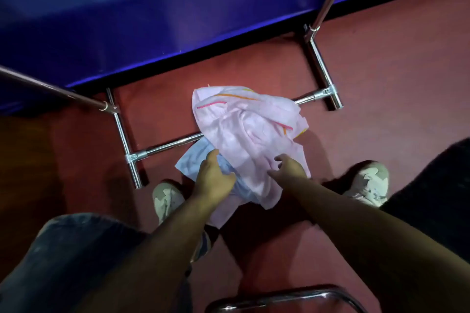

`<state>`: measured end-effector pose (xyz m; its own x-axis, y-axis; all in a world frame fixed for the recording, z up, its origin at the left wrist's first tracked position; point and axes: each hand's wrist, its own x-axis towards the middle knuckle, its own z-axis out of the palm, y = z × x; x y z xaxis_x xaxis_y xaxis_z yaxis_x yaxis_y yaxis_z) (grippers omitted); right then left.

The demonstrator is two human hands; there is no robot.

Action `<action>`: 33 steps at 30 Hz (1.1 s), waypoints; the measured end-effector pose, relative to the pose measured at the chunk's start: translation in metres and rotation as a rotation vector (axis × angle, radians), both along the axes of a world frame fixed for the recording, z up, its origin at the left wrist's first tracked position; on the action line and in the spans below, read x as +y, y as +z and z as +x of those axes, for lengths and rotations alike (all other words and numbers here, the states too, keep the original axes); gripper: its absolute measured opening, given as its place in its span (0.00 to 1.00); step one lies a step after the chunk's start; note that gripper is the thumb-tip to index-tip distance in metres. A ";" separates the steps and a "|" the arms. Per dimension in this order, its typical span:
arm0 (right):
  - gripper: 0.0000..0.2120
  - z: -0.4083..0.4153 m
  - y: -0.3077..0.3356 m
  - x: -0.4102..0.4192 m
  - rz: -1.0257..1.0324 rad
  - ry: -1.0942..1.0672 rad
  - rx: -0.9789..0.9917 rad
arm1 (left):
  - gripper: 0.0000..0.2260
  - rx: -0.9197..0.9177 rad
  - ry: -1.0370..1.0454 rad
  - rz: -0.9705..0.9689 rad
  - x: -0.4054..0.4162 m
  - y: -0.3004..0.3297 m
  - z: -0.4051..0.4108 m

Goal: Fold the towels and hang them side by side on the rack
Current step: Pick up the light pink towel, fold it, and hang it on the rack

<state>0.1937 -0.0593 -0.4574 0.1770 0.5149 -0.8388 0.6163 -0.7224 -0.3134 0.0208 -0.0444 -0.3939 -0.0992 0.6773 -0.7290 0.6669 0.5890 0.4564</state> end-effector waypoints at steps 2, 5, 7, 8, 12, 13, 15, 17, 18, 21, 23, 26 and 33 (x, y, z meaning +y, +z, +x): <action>0.25 -0.007 -0.020 -0.001 -0.017 -0.021 0.005 | 0.26 0.008 0.028 -0.036 0.005 -0.013 -0.002; 0.22 -0.016 -0.042 0.001 0.005 -0.037 0.016 | 0.26 0.027 0.041 -0.058 0.007 -0.029 -0.003; 0.19 -0.020 -0.052 0.003 0.014 -0.028 0.001 | 0.24 0.026 0.040 -0.044 0.006 -0.038 -0.004; 0.18 -0.022 -0.057 0.003 0.020 -0.023 -0.012 | 0.24 0.019 0.043 -0.046 0.004 -0.042 -0.004; 0.18 -0.026 -0.064 0.001 0.036 -0.055 -0.047 | 0.27 -0.012 0.039 -0.074 0.000 -0.046 -0.001; 0.17 -0.026 -0.062 0.000 0.037 -0.077 -0.043 | 0.27 -0.010 0.038 -0.072 -0.001 -0.045 0.000; 0.15 -0.027 -0.052 -0.003 0.045 -0.115 -0.027 | 0.28 -0.006 0.048 -0.074 -0.003 -0.042 0.002; 0.08 -0.028 -0.037 -0.005 0.054 -0.150 -0.007 | 0.28 -0.012 0.069 -0.086 -0.004 -0.036 0.005; 0.06 -0.030 -0.029 -0.007 0.061 -0.168 0.001 | 0.27 -0.022 0.084 -0.084 -0.005 -0.031 0.007; 0.15 -0.037 0.001 -0.010 0.120 -0.251 0.040 | 0.25 -0.069 0.136 -0.049 -0.010 -0.007 0.015; 0.15 -0.044 0.028 -0.009 0.189 -0.322 0.098 | 0.25 -0.098 0.185 -0.007 -0.017 0.012 0.018; 0.08 -0.052 0.075 -0.003 0.288 -0.387 0.148 | 0.19 -0.123 0.266 0.065 -0.027 0.044 0.021; 0.13 -0.052 0.202 -0.010 0.544 -0.523 0.346 | 0.22 -0.347 0.435 0.254 -0.057 0.143 0.016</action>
<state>0.1412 -0.0694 -0.2557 0.2838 0.7871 -0.5477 0.0472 -0.5820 -0.8119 0.0370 -0.1013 -0.2507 -0.1914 0.7848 -0.5894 0.1764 0.6183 0.7659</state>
